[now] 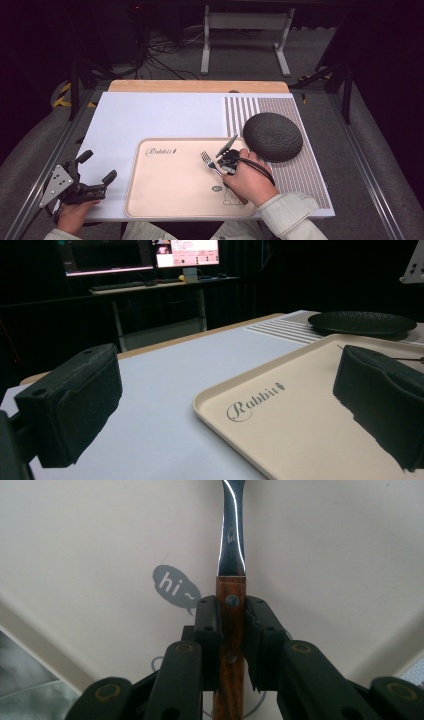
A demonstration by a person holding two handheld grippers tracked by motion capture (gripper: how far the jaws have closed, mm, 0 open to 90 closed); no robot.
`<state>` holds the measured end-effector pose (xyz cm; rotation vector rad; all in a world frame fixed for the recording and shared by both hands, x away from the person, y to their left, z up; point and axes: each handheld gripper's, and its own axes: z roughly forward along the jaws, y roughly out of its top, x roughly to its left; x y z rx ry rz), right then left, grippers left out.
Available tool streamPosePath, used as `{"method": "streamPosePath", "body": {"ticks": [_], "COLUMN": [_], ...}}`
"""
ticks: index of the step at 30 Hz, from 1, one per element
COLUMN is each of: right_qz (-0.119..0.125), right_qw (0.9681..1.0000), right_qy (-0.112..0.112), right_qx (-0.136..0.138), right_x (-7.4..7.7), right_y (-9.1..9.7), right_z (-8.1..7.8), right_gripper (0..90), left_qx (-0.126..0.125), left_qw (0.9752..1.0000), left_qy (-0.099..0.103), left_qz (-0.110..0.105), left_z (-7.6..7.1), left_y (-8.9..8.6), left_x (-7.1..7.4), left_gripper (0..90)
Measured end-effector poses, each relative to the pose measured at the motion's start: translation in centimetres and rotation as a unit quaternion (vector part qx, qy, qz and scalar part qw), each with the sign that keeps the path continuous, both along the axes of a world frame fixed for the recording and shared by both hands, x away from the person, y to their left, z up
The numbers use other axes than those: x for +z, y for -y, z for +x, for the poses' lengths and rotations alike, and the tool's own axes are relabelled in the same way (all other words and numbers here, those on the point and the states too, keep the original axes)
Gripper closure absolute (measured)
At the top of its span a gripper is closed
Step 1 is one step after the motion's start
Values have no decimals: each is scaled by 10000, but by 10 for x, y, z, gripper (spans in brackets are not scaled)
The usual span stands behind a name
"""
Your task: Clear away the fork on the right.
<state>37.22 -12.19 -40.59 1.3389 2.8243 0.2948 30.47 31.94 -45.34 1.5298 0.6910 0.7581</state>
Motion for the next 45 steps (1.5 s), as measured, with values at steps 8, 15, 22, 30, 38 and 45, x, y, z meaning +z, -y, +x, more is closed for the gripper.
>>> {"method": "streamPosePath", "body": {"ticks": [8, 15, 22, 30, 38, 45], "right_qz": [-11, -84, -94, 48, 238, 584], "right_qw": [10000, 9999, 9999, 9999, 9971, 9906], "right_qy": [-43, -62, -64, 72, 473, 679], "right_qx": [-23, -32, -17, 103, 553, 1031], "right_x": [-4, -7, -9, -8, 7, 15], "right_y": [-1, -1, -1, 0, -5, -10], "right_z": [2, 4, 5, 7, 9, 14], "right_gripper": [779, 779, 777, 685, 900, 900], "left_qx": [0, 1, -4, 2, 2, 6], "left_qw": [10000, 10000, 10000, 10000, 10000, 10000], "left_qy": [-2, -3, 1, 9, 9, 5], "left_qz": [3, 4, 7, 12, 17, 15], "left_z": [0, 0, 0, 0, 0, 0], "left_y": [0, 0, 0, 1, 0, 0], "left_x": [0, 0, 0, 0, 0, 0], "left_gripper": [0, 0, 0, 0, 0, 0]}}
